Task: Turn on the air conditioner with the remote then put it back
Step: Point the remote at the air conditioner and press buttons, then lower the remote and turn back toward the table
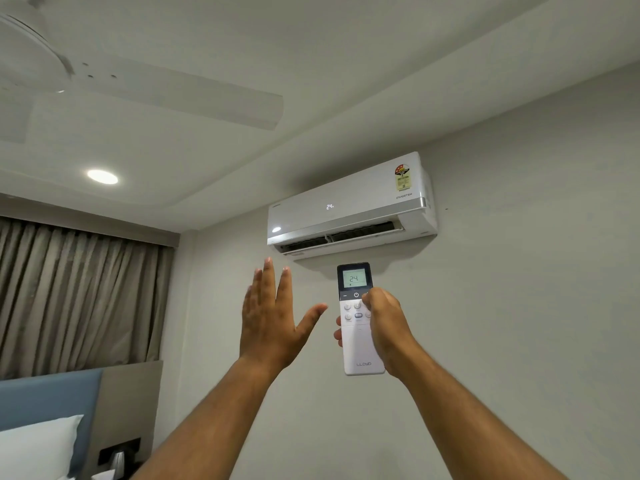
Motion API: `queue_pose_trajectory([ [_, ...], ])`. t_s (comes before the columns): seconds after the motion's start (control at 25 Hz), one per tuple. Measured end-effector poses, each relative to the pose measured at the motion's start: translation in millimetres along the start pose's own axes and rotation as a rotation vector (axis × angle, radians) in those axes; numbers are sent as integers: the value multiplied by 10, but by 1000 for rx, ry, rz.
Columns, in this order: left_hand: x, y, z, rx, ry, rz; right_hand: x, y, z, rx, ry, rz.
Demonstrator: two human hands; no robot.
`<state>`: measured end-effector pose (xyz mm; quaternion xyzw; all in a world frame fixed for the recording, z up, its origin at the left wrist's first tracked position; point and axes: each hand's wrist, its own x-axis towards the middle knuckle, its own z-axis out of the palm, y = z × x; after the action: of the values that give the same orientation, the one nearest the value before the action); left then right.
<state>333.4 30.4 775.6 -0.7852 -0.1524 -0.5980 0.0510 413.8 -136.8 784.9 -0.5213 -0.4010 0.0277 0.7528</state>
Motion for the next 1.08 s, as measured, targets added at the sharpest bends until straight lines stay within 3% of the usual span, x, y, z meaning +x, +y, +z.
queue_pose_trajectory([
  [0.24,-244,3,-309,-666,-268,-292,-73,290,548,7,-37,78],
  [0.36,-566,-252,-471,-655,-320,-346,-208,536,929,-12,-74,172],
  [0.72,-1467,-1213,-1002,-564,-286,-780,-762,1283,2030,-50,-335,262],
  [1.08,-2595,-1768,-1186,-431,-283,-1165,-1543,2272,2541,-51,-460,382],
])
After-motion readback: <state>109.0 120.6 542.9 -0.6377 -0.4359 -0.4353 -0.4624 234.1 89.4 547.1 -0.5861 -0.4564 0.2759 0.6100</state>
